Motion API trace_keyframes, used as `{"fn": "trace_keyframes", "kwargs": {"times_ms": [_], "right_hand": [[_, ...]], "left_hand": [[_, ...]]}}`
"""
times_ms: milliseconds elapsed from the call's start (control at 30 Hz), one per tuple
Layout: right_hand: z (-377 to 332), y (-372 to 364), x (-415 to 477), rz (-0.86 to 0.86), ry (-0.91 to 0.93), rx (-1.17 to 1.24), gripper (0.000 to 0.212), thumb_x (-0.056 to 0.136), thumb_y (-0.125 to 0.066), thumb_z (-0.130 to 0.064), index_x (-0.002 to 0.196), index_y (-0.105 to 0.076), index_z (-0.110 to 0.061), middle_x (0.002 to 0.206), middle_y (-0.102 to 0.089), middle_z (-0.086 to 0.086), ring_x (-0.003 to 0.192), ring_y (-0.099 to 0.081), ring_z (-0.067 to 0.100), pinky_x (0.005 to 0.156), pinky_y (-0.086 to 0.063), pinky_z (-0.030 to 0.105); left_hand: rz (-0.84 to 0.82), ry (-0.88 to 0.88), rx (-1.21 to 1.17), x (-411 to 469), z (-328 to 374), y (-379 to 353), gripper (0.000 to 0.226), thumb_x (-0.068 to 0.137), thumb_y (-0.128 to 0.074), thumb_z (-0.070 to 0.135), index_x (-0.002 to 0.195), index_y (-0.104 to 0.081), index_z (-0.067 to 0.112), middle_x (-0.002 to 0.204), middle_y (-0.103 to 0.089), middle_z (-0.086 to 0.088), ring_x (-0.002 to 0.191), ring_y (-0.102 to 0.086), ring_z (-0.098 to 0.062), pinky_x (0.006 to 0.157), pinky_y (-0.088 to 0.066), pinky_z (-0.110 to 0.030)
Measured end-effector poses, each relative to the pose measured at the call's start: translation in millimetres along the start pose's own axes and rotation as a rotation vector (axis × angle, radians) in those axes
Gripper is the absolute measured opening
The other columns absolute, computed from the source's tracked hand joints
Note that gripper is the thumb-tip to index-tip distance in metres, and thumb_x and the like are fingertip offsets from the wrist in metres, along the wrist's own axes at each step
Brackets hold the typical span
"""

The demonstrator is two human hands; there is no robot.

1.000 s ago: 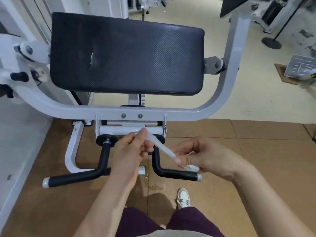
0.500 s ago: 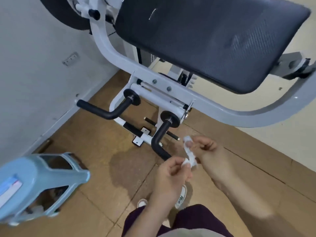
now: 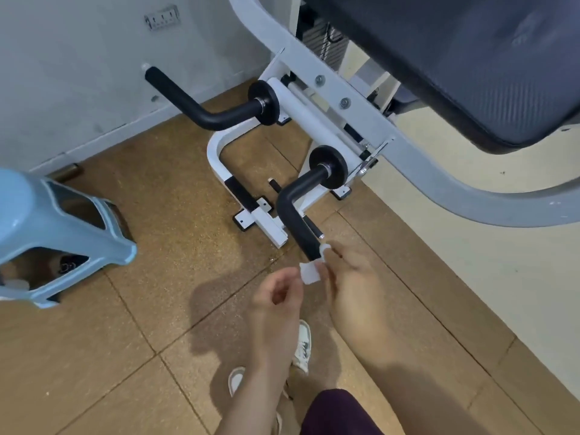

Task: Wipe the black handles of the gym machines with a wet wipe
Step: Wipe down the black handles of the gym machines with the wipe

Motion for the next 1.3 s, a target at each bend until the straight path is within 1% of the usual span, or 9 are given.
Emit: {"fn": "trace_keyframes", "kwargs": {"times_ms": [167, 300, 400, 567, 667, 800, 967, 1067, 1300], "right_hand": [[-0.4, -10.7, 0.6, -0.045, 0.312, 0.001, 0.018, 0.094, -0.052, -0.014, 0.103, -0.068, -0.010, 0.118, -0.067, 0.005, 0.114, -0.058, 0.026, 0.086, -0.052, 0.040], [8.6, 10.3, 12.1, 0.013, 0.466, 0.143, 0.015, 0.090, -0.057, -0.016, 0.089, -0.072, -0.012, 0.106, -0.065, 0.002, 0.098, -0.053, 0.021, 0.079, -0.036, 0.016], [14.2, 8.9, 37.4, -0.132, 0.459, 0.324, 0.012, 0.084, -0.063, -0.014, 0.078, -0.073, -0.019, 0.091, -0.064, -0.011, 0.084, -0.056, 0.009, 0.073, -0.040, 0.013], [32.2, 10.3, 38.7, -0.188, 0.414, 0.367, 0.021, 0.081, -0.065, -0.011, 0.093, -0.071, -0.027, 0.086, -0.070, -0.014, 0.084, -0.055, 0.001, 0.075, -0.036, -0.001], [39.2, 13.0, 23.8, -0.184, 0.535, 0.337, 0.027, 0.082, -0.057, -0.010, 0.103, -0.073, -0.016, 0.099, -0.069, -0.006, 0.083, -0.056, 0.001, 0.074, -0.042, 0.006], [22.0, 9.7, 37.1, -0.239, 0.651, 0.328, 0.021, 0.083, -0.053, -0.019, 0.084, -0.074, -0.013, 0.088, -0.065, -0.002, 0.069, -0.060, 0.012, 0.058, -0.049, 0.021], [18.6, 2.5, 47.5, -0.281, 0.570, 0.421, 0.013, 0.077, -0.060, -0.010, 0.077, -0.073, -0.015, 0.082, -0.059, -0.004, 0.064, -0.056, 0.011, 0.062, -0.043, 0.026], [20.0, 12.8, 32.6, -0.331, 0.541, 0.441, 0.018, 0.080, -0.058, -0.016, 0.080, -0.073, -0.025, 0.076, -0.052, -0.010, 0.056, -0.051, 0.005, 0.051, -0.043, 0.018], [26.7, -2.2, 46.8, -0.345, 0.344, 0.533, 0.018, 0.083, -0.067, -0.004, 0.080, -0.075, -0.020, 0.074, -0.049, -0.011, 0.067, -0.052, 0.004, 0.057, -0.039, 0.010]], "left_hand": [[0.103, -0.135, 0.001, -9.3, 8.5, -10.7, 0.016, 0.088, -0.064, 0.029, 0.093, -0.066, 0.044, 0.088, -0.068, 0.028, 0.083, -0.062, 0.010, 0.067, -0.046, -0.007], [0.157, -0.182, -0.139, -6.7, 6.6, -32.4, 0.031, 0.086, -0.065, 0.005, 0.088, -0.070, 0.036, 0.083, -0.072, 0.014, 0.080, -0.067, 0.000, 0.068, -0.049, -0.010], [0.305, -0.176, -0.246, -7.7, -3.5, -40.3, 0.028, 0.082, -0.068, -0.003, 0.087, -0.072, 0.024, 0.073, -0.069, 0.004, 0.067, -0.063, -0.002, 0.063, -0.049, -0.012], [0.402, -0.227, -0.265, -10.5, -2.6, -53.4, 0.029, 0.079, -0.070, -0.002, 0.096, -0.069, 0.022, 0.070, -0.063, -0.006, 0.068, -0.060, -0.009, 0.072, -0.053, -0.018], [0.425, -0.221, -0.255, -12.7, -6.7, -57.2, 0.029, 0.079, -0.071, 0.000, 0.098, -0.071, 0.021, 0.073, -0.064, -0.003, 0.071, -0.061, -0.010, 0.075, -0.054, -0.021], [0.484, -0.195, -0.241, -13.5, -12.8, -55.4, 0.026, 0.083, -0.067, 0.002, 0.094, -0.074, 0.025, 0.078, -0.071, 0.002, 0.075, -0.064, -0.007, 0.072, -0.052, -0.020], [0.492, -0.181, -0.242, -16.9, -10.8, -57.2, 0.028, 0.084, -0.065, 0.009, 0.104, -0.072, 0.027, 0.085, -0.072, 0.001, 0.082, -0.066, -0.008, 0.080, -0.054, -0.023], [0.484, -0.181, -0.217, -18.3, -9.1, -57.6, 0.027, 0.082, -0.067, 0.010, 0.100, -0.074, 0.029, 0.084, -0.072, 0.003, 0.082, -0.066, -0.009, 0.080, -0.052, -0.023], [0.523, -0.200, -0.198, -13.1, -11.0, -55.9, 0.024, 0.080, -0.069, 0.014, 0.095, -0.074, 0.031, 0.078, -0.069, 0.003, 0.076, -0.062, -0.008, 0.074, -0.052, -0.021]]}}
Point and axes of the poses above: each hand's wrist, its own x-axis towards the middle knuckle, its own y-axis out of the back of the hand, z = x × y, the point moved 7 cm from there along x, towards the middle knuckle
